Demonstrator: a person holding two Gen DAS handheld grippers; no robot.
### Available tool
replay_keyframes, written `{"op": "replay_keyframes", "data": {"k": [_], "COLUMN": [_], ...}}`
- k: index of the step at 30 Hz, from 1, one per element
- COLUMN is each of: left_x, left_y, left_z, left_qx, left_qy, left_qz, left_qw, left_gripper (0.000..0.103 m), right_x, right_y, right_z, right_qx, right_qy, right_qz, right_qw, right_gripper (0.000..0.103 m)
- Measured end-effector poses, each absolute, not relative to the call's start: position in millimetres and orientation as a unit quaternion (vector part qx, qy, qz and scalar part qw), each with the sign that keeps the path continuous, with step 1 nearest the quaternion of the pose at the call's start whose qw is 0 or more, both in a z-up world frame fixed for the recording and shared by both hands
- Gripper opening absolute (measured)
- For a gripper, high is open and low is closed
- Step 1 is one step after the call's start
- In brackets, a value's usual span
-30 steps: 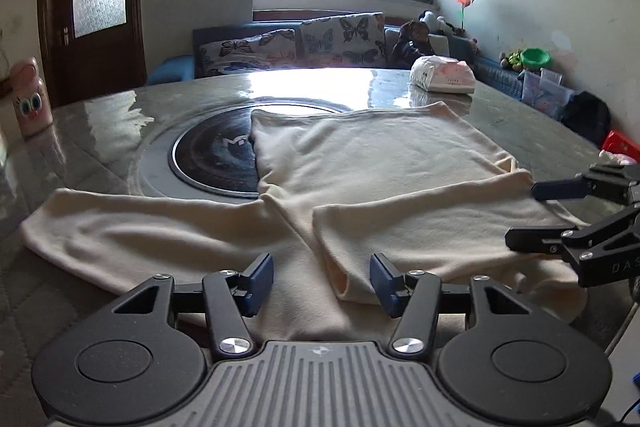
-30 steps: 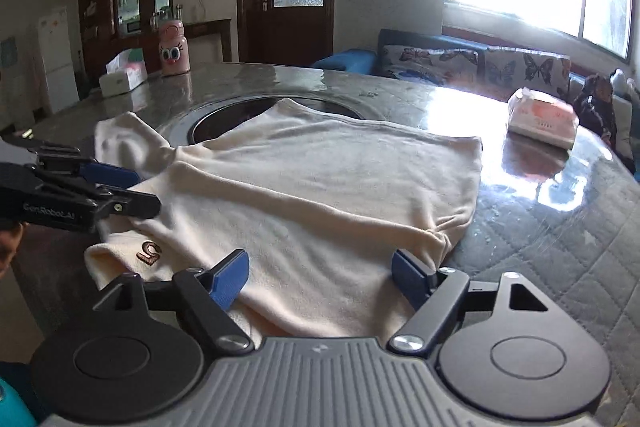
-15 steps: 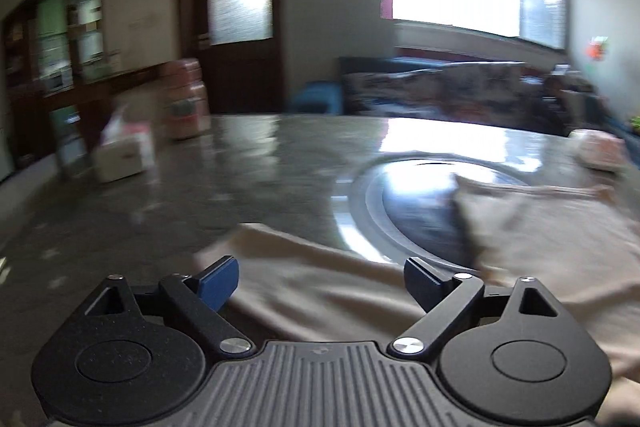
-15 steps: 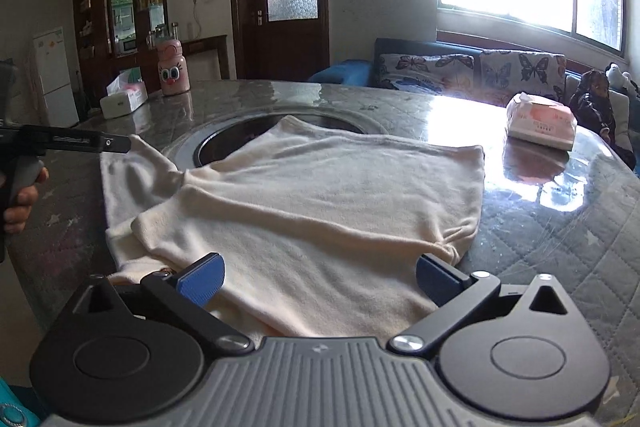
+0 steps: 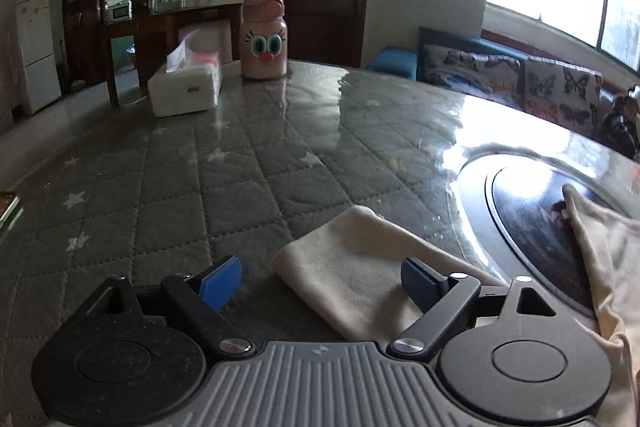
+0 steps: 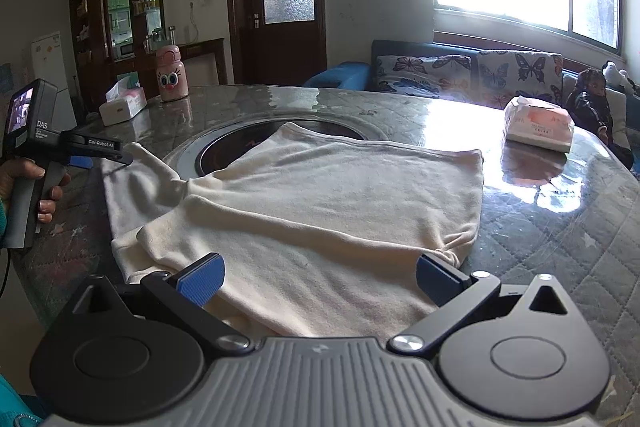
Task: Fold clothes
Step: 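Grasp the sleeve cuff with the left gripper and lift it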
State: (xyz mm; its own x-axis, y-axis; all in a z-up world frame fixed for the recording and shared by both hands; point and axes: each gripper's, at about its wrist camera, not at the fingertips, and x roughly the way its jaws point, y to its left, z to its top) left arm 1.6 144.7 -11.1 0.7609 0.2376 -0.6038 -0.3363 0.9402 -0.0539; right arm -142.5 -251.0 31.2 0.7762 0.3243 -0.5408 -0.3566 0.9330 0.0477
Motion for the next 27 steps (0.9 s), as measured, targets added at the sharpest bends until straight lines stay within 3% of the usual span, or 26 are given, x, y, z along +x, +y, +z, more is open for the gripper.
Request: {"op": "replay_keyframes", "data": {"k": [5, 9, 13, 27], "left_x": [-1.5, -2.3, -3.9, -35.9], "left_y": [144.7, 146.8, 149.2, 56.6], "left_z": [-10.2, -9.1, -6.3, 53.5], "left_qx": [-0.08, -0.084, -0.108, -0.141], "left_qy": [0.304, 0.298, 0.298, 0.261], "left_qz": [0.163, 0.162, 0.149, -0.085], "left_qw": [0.935, 0.937, 0.937, 0.951], "left_gripper": [0.067, 0.035, 0.014, 0.01], "right_x": [-141.4, -142.5, -143.7, -145.6], "right_y": [-251.0, -250.2, -251.1, -265.1], "right_z": [30.2, 30.6, 31.9, 31.4], "right_qx": [-0.022, -0.02, -0.016, 0.017], "right_qy": [0.285, 0.283, 0.281, 0.278], "right_qz": [0.18, 0.183, 0.18, 0.163], "right_qw": [0.941, 0.941, 0.943, 0.946], "right_gripper": [0.103, 0.103, 0.103, 0.103]}}
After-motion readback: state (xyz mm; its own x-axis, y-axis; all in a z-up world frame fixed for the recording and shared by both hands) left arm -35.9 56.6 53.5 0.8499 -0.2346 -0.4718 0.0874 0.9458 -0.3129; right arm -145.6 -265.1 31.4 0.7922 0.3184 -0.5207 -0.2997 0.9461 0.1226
